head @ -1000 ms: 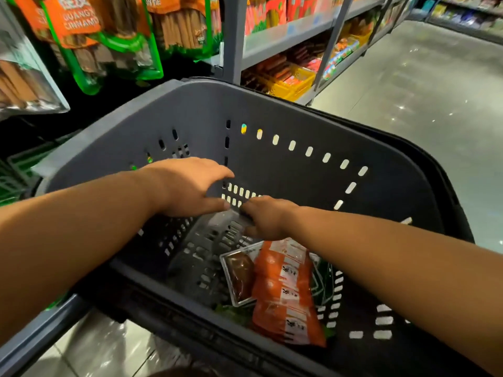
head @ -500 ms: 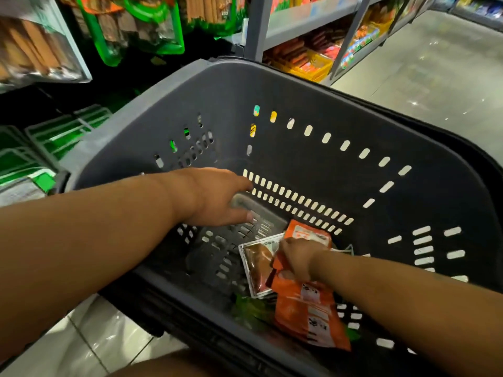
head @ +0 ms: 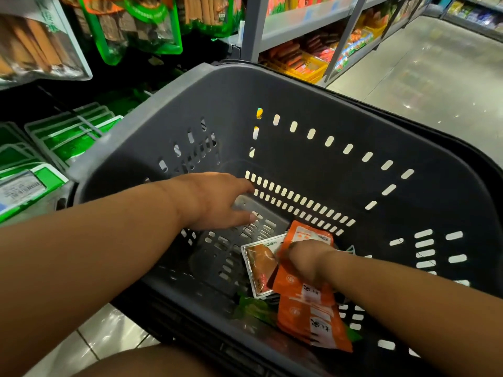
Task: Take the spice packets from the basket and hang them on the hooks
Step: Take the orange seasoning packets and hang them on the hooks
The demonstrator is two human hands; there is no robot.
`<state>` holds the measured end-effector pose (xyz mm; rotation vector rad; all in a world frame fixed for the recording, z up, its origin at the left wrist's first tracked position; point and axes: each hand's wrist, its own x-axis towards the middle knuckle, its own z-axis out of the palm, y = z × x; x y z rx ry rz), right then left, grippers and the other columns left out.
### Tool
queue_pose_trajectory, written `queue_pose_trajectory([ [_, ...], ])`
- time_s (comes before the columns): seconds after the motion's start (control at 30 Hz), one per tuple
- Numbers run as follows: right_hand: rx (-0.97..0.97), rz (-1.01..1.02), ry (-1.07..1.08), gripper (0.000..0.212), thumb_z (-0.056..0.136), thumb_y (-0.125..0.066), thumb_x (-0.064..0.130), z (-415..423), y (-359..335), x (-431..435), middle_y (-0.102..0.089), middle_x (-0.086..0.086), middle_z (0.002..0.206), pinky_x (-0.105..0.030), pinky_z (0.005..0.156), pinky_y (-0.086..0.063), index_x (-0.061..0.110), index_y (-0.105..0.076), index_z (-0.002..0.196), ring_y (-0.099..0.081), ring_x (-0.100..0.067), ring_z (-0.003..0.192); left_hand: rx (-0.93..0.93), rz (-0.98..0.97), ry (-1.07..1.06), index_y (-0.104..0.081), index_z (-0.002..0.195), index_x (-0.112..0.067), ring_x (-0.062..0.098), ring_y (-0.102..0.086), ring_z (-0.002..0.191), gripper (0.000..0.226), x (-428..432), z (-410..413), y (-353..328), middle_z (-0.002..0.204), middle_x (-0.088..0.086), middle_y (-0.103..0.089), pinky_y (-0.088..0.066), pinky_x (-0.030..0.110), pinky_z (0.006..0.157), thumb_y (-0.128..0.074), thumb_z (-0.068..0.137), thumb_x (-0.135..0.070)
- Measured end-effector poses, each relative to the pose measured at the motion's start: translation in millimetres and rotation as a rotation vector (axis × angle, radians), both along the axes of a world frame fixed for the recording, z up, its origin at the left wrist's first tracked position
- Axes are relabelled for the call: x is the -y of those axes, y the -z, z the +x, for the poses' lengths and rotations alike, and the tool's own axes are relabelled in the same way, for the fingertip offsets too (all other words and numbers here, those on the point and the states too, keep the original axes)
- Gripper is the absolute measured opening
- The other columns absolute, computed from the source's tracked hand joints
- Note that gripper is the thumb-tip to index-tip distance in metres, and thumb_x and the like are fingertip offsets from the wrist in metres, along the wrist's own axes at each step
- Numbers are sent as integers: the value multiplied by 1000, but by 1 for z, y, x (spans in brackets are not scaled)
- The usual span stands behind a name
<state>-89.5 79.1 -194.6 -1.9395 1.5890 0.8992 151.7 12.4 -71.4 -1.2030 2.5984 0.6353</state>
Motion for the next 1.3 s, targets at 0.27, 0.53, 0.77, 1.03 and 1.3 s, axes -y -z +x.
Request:
queue_pose_trajectory([
  [0.27, 237, -130, -18, 19, 98, -62, 23, -4, -54, 33, -62, 10, 97, -34, 82, -45, 39, -54, 99, -59, -12, 89, -18, -9, -81, -36, 150, -37, 19, -52, 129, 66, -7, 4, -3, 146, -7, -51, -45, 42, 107, -52, 93, -66],
  [0.53, 632, -328, 126, 6, 103, -58, 28, -2, -111, 52, -70, 3, 99, -44, 88, -57, 28, -63, 100, -68, -18, 95, -37, 18, -170, -34, 153, -36, 17, -45, 138, 73, -9, 11, -5, 152, -5, -46, -38, 39, 115, -60, 91, -63],
  [0.77, 1019, -333, 166, 10, 103, -59, 18, 18, -143, 54, -74, -10, 102, -32, 85, -59, 13, -66, 109, -72, -19, 95, -355, 141, -290, -64, 118, -44, 3, -67, 99, 42, -4, 23, 1, 101, -18, -72, -53, 34, 96, -81, 80, -48],
  [1.03, 1135, -284, 358, 16, 101, -62, 12, 21, -113, 58, -75, -3, 86, -29, 83, -59, 1, -65, 112, -71, -13, 86, -174, 34, -376, -72, 78, -26, 14, -66, 81, 18, 1, 26, -8, 77, -11, -70, -52, 31, 80, -74, 91, -37],
  [1.3, 634, -85, 715, 27, 91, -70, 52, -39, -25, 55, -72, 0, 111, -51, 102, -52, 28, -71, 102, -67, -21, 108, -108, -16, -416, -62, 68, -28, 18, -63, 82, 29, 2, 33, -11, 72, -13, -63, -48, 31, 79, -70, 94, -37],
])
